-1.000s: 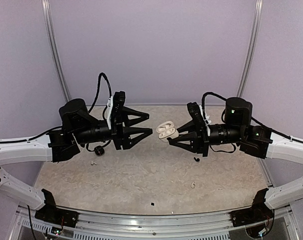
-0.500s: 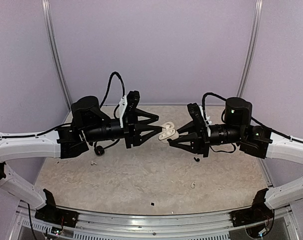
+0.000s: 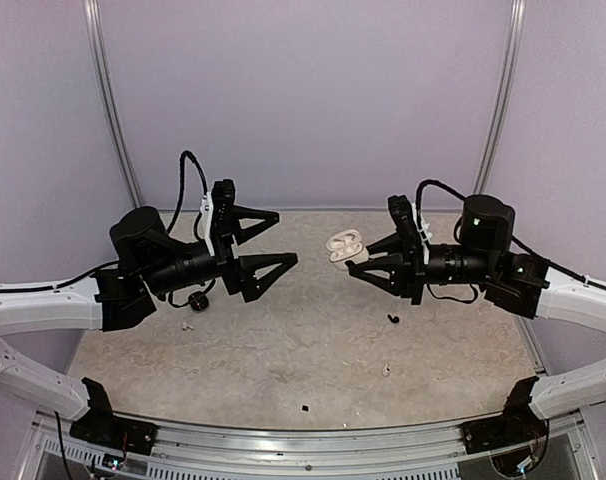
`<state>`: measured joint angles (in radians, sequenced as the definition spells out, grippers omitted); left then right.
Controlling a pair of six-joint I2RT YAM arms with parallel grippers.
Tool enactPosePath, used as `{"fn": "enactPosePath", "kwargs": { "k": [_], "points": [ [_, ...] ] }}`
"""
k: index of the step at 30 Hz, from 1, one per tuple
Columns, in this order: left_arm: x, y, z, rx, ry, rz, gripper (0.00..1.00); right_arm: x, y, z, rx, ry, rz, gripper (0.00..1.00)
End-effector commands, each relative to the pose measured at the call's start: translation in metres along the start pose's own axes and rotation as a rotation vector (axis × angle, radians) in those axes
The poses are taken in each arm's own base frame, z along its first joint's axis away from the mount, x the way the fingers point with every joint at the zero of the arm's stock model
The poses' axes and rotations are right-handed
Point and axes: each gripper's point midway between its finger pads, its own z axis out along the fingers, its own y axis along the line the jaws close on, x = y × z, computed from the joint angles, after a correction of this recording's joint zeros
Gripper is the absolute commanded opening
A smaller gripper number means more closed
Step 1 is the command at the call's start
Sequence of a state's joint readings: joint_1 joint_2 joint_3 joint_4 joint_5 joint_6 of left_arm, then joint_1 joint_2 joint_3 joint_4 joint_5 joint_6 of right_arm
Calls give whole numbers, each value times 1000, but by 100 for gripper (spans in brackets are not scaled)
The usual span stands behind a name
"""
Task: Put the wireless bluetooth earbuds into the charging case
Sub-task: Move the left earbud to the center of the board.
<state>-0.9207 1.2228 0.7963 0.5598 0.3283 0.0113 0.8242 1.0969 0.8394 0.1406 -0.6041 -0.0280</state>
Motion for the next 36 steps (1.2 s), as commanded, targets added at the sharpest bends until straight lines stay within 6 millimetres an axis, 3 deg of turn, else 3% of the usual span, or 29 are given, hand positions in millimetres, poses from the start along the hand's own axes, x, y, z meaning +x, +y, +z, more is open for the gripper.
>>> {"fn": "enactPosePath", "kwargs": {
  "k": [1,4,10,24,36],
  "points": [
    [-15,28,-24,-135,-109,-123,99,-18,-14,-21,72,-86,13,0],
    [3,32,-28,-161,-56,-105,99,-19,-10,-32,72,-121,-23,0],
    [66,23,-18,-121,77,-118,99,-19,6,-44,48,-150,-140,0],
    [144,-31,21,-48,173,-61,93,-22,21,-57,42,-163,-314,0],
    [209,-66,61,13,291,-30,80,-26,8,-56,102,-151,-275,0]
  ]
}}
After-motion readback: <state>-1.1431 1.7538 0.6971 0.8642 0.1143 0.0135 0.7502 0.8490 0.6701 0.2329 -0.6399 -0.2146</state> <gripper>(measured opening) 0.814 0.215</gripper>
